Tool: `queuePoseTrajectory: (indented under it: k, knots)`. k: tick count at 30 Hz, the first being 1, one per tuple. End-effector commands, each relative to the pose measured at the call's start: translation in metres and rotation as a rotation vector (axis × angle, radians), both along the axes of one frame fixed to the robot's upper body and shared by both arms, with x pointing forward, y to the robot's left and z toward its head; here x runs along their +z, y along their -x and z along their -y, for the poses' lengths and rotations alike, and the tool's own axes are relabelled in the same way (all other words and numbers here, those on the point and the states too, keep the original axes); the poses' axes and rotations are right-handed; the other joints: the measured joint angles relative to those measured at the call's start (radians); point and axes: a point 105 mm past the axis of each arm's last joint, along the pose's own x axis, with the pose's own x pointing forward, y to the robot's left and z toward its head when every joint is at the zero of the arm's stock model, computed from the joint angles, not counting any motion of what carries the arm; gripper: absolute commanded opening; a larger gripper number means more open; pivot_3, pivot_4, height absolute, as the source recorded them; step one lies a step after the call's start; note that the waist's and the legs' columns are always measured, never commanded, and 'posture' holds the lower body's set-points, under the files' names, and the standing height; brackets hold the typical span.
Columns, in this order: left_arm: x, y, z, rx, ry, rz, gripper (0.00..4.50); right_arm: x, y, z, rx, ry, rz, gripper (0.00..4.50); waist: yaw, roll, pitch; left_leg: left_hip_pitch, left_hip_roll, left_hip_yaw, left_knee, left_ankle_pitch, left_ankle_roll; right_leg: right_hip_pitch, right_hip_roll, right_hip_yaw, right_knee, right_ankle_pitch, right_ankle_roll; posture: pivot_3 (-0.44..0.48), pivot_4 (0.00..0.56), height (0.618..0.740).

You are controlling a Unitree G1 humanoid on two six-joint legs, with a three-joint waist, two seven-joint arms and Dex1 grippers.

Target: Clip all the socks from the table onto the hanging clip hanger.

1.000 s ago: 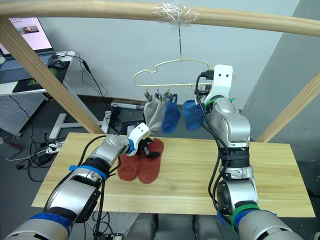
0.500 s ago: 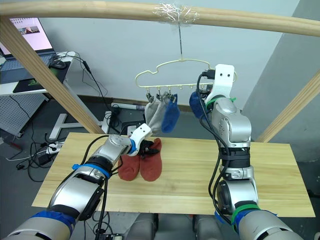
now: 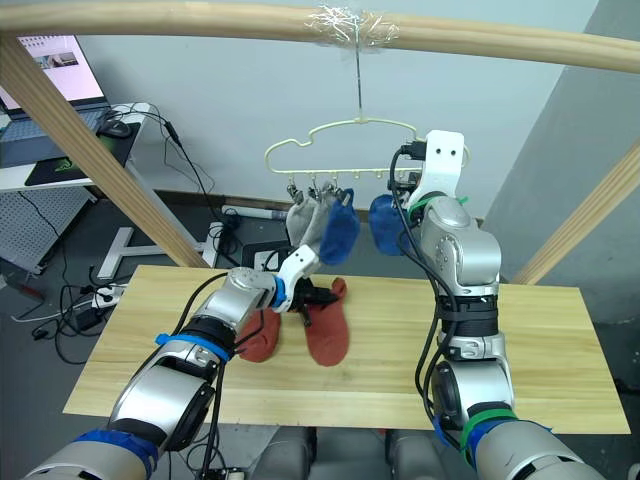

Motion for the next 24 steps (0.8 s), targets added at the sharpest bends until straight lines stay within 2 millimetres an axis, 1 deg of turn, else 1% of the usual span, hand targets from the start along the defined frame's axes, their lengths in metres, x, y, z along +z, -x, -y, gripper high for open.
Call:
queuePoseTrajectory:
  k: [1, 4, 6, 11, 17, 24]
  knots:
    - [0.039, -0.004, 0.024, -0.042, 0.104, 0.069, 0.02, 0.027, 0.006, -0.002, 0.012, -0.052, 0.075, 0.00, 0.000, 0.000, 0.000, 0.000, 0.000, 0.000, 0.000, 0.000, 0.000, 0.000, 0.000, 0.000, 0.000, 0.000, 0.000, 0.114, 0.196, 0.740]
    - [0.055, -0.006, 0.037, -0.056, 0.138, 0.103, 0.02, 0.030, 0.007, -0.003, 0.018, -0.079, 0.070, 0.00, -0.002, 0.000, 0.000, 0.000, 0.000, 0.000, 0.000, 0.000, 0.000, 0.000, 0.000, 0.000, 0.000, 0.000, 0.000, 0.106, 0.197, 0.740]
    - [0.072, -0.008, 0.052, -0.073, 0.183, 0.130, 0.02, 0.034, 0.008, -0.003, 0.017, -0.107, 0.065, 0.00, -0.003, 0.000, 0.000, 0.000, 0.000, 0.000, 0.000, 0.000, 0.000, 0.000, 0.000, 0.000, 0.000, 0.000, 0.000, 0.106, 0.197, 0.740]
    - [0.095, -0.013, 0.075, -0.089, 0.243, 0.177, 0.02, 0.040, 0.009, -0.004, 0.019, -0.142, 0.055, 0.00, -0.005, 0.000, 0.000, 0.000, 0.000, 0.000, 0.000, 0.000, 0.000, 0.000, 0.000, 0.000, -0.001, 0.000, 0.000, 0.096, 0.194, 0.740]
    - [0.106, -0.018, 0.092, -0.089, 0.275, 0.203, 0.02, 0.043, 0.011, -0.005, 0.024, -0.151, 0.048, 0.00, -0.011, 0.000, 0.000, 0.000, 0.000, 0.000, -0.001, 0.000, 0.000, 0.000, 0.000, 0.000, -0.001, 0.000, 0.000, 0.086, 0.190, 0.740]
    - [0.114, -0.025, 0.105, -0.069, 0.302, 0.231, 0.02, 0.042, 0.013, -0.004, 0.027, -0.143, 0.030, 0.00, -0.010, 0.000, 0.000, 0.000, 0.000, 0.000, -0.001, 0.000, 0.000, 0.000, 0.000, 0.001, -0.001, 0.000, 0.000, 0.077, 0.191, 0.740]
